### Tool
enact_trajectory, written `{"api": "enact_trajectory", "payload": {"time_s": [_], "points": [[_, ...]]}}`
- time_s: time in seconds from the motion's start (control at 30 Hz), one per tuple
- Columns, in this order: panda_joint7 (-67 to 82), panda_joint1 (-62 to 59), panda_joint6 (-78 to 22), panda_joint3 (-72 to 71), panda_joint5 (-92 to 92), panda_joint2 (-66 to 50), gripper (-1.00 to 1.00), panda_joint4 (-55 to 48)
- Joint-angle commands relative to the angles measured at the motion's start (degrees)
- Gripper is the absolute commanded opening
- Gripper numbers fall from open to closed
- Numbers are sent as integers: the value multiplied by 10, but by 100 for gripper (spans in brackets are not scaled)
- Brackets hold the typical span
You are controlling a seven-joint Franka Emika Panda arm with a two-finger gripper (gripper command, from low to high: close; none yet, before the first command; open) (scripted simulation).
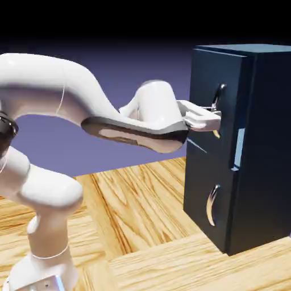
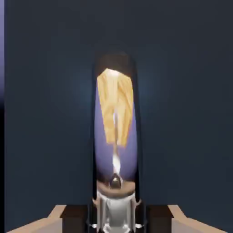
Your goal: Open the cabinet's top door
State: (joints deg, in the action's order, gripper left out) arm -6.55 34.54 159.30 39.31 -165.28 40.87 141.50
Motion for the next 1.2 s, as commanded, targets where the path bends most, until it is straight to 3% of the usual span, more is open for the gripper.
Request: {"api": "enact_trajectory", "payload": {"time_s": [0.0,0.33,0.7,1.17], "points": [[1,-21,-5,-20,14,-1,-100,8],[133,-171,-95,-197,263,52,-100,116],[252,-221,-237,-368,537,119,-100,193],[303,-205,-543,-622,874,67,-100,151]]}}
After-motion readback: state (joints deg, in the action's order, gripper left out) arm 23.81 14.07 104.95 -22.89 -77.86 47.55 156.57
